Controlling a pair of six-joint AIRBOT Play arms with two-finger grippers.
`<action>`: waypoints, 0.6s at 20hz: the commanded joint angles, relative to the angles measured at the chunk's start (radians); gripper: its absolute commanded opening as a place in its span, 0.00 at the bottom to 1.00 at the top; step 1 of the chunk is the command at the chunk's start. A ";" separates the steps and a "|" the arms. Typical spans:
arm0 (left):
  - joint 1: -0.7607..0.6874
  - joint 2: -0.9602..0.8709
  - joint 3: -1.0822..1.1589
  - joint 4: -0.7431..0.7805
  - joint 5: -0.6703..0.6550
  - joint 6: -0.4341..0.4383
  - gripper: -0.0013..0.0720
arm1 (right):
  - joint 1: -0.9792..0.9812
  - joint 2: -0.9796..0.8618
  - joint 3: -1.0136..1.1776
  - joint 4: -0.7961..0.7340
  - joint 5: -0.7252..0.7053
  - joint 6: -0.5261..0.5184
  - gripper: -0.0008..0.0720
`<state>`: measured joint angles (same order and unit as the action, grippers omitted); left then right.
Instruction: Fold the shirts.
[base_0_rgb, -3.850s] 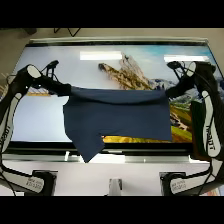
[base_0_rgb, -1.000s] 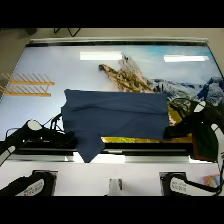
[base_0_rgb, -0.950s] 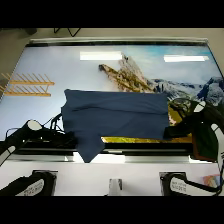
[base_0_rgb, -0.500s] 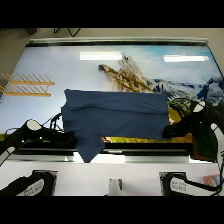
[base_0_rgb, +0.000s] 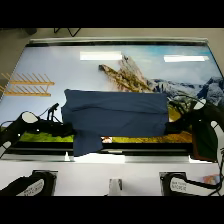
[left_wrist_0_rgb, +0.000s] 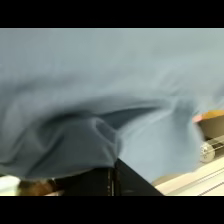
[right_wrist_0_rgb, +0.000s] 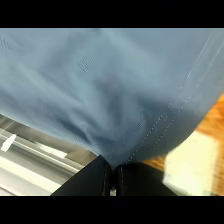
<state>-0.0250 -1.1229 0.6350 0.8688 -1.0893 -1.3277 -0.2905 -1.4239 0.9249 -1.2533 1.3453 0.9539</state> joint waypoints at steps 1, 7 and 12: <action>0.023 0.000 0.158 0.085 -0.090 -0.001 0.06 | 0.002 0.033 0.126 0.013 0.003 -0.023 0.05; 0.056 -0.186 0.545 0.137 -0.100 -0.054 0.06 | 0.140 -0.058 0.437 -0.121 -0.150 0.060 0.05; 0.056 -0.532 0.892 0.137 -0.204 -0.097 0.06 | 0.158 -0.267 0.642 -0.162 -0.136 0.121 0.05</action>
<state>0.0288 -1.4834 1.3411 0.9985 -1.2324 -1.3922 -0.1490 -1.5936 1.4620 -1.3769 1.2236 1.0275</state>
